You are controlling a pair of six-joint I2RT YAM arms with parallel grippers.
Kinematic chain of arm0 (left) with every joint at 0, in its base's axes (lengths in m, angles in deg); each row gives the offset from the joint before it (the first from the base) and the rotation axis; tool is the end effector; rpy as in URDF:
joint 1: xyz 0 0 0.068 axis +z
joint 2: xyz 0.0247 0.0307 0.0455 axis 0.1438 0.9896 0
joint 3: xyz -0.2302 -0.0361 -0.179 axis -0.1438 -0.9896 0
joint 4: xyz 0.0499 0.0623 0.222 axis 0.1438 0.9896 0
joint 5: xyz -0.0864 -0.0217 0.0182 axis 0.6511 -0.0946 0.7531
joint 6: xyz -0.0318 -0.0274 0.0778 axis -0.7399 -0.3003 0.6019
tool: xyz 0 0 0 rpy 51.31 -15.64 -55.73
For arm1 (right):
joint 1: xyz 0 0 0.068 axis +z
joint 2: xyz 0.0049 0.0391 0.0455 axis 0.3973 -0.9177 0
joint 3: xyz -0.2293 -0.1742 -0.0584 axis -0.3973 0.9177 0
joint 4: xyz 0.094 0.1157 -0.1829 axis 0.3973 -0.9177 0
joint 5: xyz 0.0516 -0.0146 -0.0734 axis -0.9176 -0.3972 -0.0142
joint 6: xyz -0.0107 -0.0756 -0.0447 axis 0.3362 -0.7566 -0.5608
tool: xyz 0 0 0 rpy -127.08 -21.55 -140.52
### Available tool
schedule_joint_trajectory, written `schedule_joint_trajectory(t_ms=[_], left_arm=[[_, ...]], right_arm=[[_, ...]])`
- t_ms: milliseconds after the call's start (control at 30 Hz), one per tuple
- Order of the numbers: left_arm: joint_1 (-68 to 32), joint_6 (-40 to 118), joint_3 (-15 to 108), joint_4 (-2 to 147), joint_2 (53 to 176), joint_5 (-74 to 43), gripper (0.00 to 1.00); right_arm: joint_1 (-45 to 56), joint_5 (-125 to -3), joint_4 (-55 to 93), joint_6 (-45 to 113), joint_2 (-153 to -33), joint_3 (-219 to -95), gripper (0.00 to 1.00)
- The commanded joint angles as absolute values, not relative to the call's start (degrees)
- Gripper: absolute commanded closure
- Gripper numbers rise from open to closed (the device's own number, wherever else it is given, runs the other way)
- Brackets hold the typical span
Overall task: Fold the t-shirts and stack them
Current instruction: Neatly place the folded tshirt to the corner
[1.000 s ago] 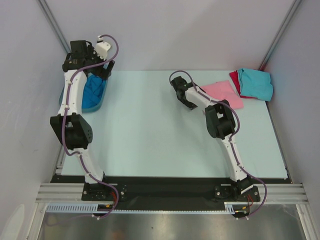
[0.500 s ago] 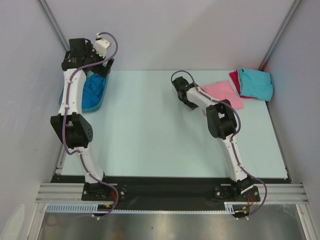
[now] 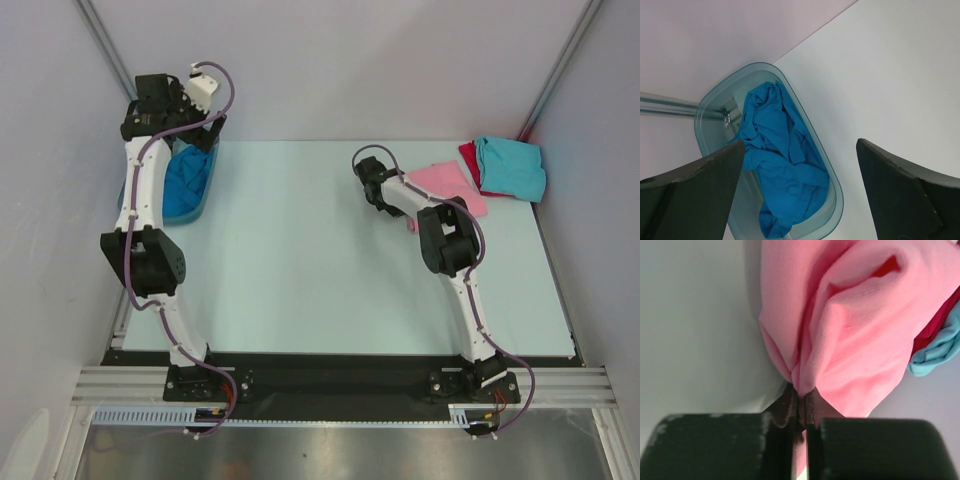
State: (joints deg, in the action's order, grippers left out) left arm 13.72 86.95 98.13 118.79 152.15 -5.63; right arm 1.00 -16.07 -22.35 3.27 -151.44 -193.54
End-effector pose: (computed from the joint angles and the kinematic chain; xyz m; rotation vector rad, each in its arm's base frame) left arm 0.4602 0.0194 0.3904 0.7355 2.0002 0.0835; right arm 0.4813 0.1632 0.1256 -0.9219 2.4693 -0.9510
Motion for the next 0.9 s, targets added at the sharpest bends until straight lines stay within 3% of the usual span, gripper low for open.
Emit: schedule_joint_trajectory(t_ms=[0,267,867], left_arm=[[14.42,88.12,101.45,118.09,152.02,-5.35,0.0],[14.33,87.59,103.12,118.09,152.89,-4.82,0.0],[13.9,82.49,101.46,118.18,152.9,-1.83,0.0]], right_arm=[[0.23,-21.78,-25.28,4.65,-152.7,-192.37,1.0],[-0.38,-23.8,-27.48,3.42,-147.78,-194.91,1.0],[-11.45,-18.53,-20.99,-11.42,-145.84,-218.73,1.0]])
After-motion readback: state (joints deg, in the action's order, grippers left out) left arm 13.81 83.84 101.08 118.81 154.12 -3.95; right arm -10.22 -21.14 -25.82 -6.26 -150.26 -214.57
